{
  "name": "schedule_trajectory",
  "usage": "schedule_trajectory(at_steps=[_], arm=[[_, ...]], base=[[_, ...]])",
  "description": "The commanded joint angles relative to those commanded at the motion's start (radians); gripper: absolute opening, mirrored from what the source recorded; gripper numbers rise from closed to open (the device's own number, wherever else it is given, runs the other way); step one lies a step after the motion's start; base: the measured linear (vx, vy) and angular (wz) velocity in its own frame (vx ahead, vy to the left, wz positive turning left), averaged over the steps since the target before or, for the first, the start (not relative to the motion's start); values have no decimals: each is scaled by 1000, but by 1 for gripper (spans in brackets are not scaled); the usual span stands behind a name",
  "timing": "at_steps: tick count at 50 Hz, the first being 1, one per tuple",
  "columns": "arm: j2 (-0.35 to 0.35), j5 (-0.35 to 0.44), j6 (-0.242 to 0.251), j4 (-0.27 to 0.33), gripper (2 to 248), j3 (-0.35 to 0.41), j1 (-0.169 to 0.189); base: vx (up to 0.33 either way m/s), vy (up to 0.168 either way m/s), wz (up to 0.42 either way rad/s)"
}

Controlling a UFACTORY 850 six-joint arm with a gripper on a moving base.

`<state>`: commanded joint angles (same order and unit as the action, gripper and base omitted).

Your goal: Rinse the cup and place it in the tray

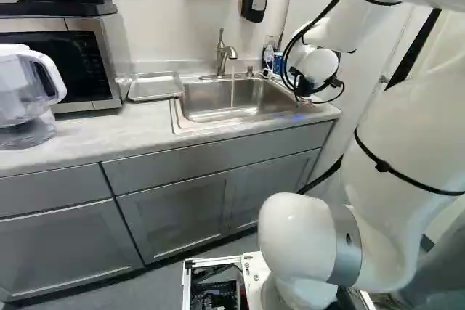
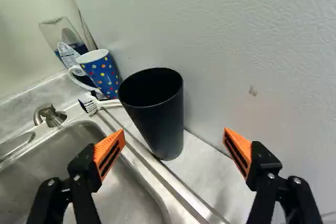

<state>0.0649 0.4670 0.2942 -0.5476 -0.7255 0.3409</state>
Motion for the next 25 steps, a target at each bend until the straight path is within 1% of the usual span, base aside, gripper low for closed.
schedule_trajectory(at_steps=[10, 25], arm=[[-4, 0, 0, 0, 247, -4, -1], [-30, 0, 0, 0, 247, -30, -7]], base=[[0, 0, 0], [0, 0, 0]])
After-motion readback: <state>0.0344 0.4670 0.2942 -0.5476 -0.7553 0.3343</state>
